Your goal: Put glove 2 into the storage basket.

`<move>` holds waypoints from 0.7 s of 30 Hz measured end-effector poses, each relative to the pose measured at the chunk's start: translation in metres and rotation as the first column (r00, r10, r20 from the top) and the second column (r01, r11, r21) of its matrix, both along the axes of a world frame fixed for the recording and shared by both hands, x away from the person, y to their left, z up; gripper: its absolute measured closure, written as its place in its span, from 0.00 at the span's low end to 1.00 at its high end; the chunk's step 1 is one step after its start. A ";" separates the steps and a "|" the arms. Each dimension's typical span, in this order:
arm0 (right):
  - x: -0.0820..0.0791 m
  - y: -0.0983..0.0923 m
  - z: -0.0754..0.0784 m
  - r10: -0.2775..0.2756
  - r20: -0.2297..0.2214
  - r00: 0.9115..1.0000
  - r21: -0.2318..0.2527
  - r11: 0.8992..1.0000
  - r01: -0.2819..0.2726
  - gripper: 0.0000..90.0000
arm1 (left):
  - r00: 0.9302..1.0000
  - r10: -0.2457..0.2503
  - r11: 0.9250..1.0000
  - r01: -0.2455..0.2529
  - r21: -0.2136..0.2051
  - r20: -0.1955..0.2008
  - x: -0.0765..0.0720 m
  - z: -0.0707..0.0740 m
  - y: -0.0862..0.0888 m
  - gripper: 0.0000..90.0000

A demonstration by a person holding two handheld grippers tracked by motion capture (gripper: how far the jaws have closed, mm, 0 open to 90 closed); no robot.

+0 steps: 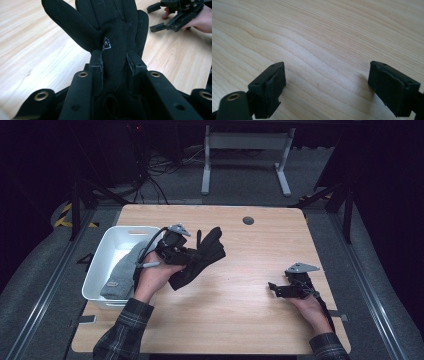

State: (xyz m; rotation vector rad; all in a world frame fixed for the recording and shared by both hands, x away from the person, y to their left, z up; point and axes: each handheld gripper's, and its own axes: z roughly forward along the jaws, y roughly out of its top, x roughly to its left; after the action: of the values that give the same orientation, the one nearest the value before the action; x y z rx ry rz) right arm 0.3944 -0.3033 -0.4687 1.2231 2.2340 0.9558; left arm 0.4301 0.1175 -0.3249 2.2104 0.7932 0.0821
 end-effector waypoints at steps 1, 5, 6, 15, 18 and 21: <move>0.000 0.000 0.000 0.000 0.000 1.000 0.000 1.000 0.000 0.17 | 1.000 0.007 1.000 -0.007 0.003 0.004 0.000 0.002 0.004 0.79; 0.000 0.000 0.000 0.000 0.000 1.000 0.000 1.000 0.000 0.17 | 0.999 0.030 1.000 -0.031 0.008 0.009 -0.001 0.008 0.016 0.79; 0.000 0.000 0.000 0.000 0.000 1.000 0.000 1.000 0.000 0.17 | 0.999 0.039 0.999 -0.039 0.009 0.013 -0.001 0.010 0.021 0.79; 0.000 0.000 0.000 0.000 0.000 1.000 0.000 1.000 0.000 0.17 | 0.992 0.124 0.992 -0.125 0.019 0.031 -0.003 0.020 0.061 0.79; 0.000 0.000 0.000 -0.002 0.000 1.000 0.000 1.000 0.002 0.17 | 0.985 0.172 0.985 -0.173 0.029 0.032 -0.005 0.020 0.080 0.79; 0.000 0.000 0.000 -0.002 0.000 1.000 -0.001 1.000 0.002 0.17 | 0.976 0.215 0.976 -0.216 0.030 0.037 -0.007 0.019 0.097 0.79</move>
State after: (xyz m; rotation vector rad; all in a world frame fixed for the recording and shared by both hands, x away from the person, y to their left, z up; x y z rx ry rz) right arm 0.3944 -0.3031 -0.4687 1.2250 2.2325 0.9539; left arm 0.4227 0.2148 -0.3054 2.1413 1.0173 0.2395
